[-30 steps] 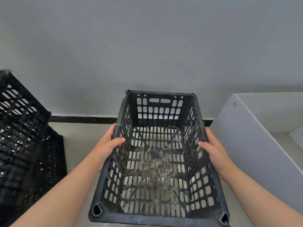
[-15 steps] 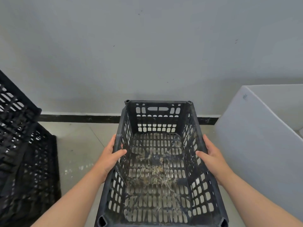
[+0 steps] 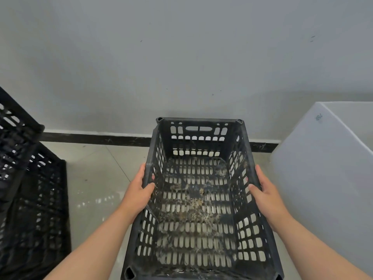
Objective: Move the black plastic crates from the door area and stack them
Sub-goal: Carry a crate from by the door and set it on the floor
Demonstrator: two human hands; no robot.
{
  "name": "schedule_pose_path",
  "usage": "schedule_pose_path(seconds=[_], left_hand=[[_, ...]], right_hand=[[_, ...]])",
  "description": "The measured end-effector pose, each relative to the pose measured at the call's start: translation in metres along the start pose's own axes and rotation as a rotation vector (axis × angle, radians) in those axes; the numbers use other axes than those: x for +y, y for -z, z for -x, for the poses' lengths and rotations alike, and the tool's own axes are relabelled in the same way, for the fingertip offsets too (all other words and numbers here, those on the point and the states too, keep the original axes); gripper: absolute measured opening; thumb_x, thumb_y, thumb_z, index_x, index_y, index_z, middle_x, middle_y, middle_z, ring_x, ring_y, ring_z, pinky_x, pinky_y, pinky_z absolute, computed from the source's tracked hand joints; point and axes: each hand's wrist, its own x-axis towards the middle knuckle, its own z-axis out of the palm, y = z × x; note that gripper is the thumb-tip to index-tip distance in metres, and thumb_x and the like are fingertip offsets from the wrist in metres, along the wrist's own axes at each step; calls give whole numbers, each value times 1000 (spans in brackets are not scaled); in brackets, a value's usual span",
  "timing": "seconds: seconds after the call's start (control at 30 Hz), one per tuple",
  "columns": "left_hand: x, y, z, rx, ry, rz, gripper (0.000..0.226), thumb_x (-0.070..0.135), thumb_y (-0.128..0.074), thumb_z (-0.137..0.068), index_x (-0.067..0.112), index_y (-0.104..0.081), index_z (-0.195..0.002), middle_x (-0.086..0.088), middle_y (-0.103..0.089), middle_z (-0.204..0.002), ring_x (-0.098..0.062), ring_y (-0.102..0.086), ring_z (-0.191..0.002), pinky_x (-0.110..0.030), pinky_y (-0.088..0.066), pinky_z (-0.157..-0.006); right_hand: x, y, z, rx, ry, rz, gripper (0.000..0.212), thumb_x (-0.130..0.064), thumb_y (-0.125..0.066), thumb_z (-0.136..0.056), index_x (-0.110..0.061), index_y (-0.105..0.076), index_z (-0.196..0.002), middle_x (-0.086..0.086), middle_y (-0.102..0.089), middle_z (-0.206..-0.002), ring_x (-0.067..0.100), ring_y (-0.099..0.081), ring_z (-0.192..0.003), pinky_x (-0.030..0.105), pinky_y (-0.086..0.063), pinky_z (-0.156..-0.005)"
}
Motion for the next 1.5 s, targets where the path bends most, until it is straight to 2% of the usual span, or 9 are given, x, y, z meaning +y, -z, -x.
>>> schedule_pose_path(seconds=[0.17,0.27,0.43,0.57,0.67,0.83,0.93,1.07,1.5], left_hand=[[3,0,-16,46,-2,-80,64,7,-47,-101,37,-29,-155,10,-65,-121,-8,-68,-92,-14,-53,-60],[5,0,-25,54,10,-115,64,11,-48,-100,38,-29,-155,6,-66,-124,-11,-69,-93,-20,-55,-65],[14,-2,-35,73,-28,-153,62,7,-48,-99,37,-34,-152,9,-66,-105,-15,-68,-85,-23,-52,-64],[14,-2,-33,95,-42,-206,61,10,-48,-98,36,-34,-152,7,-66,-99,-13,-63,-75,-26,-51,-62],[21,0,-28,107,-40,-342,66,21,-45,-98,37,-22,-157,6,-67,-97,-16,-66,-78,-36,-57,-66],[36,4,-7,146,-123,-580,80,45,-48,-87,28,-16,-158,2,-50,-148,-24,-52,-130,-50,-51,-99],[59,10,19,89,-143,-504,67,39,-52,-88,30,-31,-151,14,-51,-138,-20,-50,-132,-41,-45,-105],[75,14,40,-34,-113,-417,73,36,-51,-92,36,-21,-158,12,-33,-161,-13,-31,-148,-45,-32,-118],[284,70,167,-55,-39,-158,68,21,-58,-97,36,-26,-156,30,-41,-139,-8,-37,-141,-31,-34,-108]], right_hand=[[-10,-2,-8,-19,58,35,68,-8,-45,-110,-35,-18,-167,-15,-49,-148,15,-60,-124,28,-50,-99],[-14,-1,-17,-12,66,44,67,-7,-44,-111,-34,-18,-167,-15,-49,-149,14,-62,-122,30,-50,-102],[-18,-1,-29,-11,68,48,67,-8,-44,-111,-35,-20,-167,-14,-54,-144,-2,-61,-102,19,-50,-82],[-16,-2,-31,5,62,68,68,-9,-45,-110,-38,-20,-167,-10,-60,-142,25,-68,-114,40,-55,-98],[-18,-3,-29,-2,62,91,68,-11,-43,-111,-37,-17,-168,-9,-58,-143,34,-66,-118,34,-56,-87],[-29,0,-19,-36,65,122,67,-17,-46,-110,-33,-16,-168,0,-42,-165,27,-52,-142,48,-46,-115],[-52,12,1,3,-10,47,71,-23,-54,-108,-28,-16,-168,-2,-27,-173,22,-32,-156,45,-33,-122],[-76,18,24,-8,-7,24,68,-25,-56,-108,-27,-24,-167,-7,-26,-173,16,-26,-158,41,-24,-125],[-287,78,155,-153,40,-8,56,-19,-55,-107,-34,-40,-159,-11,-40,-165,10,-33,-154,33,-30,-119]])
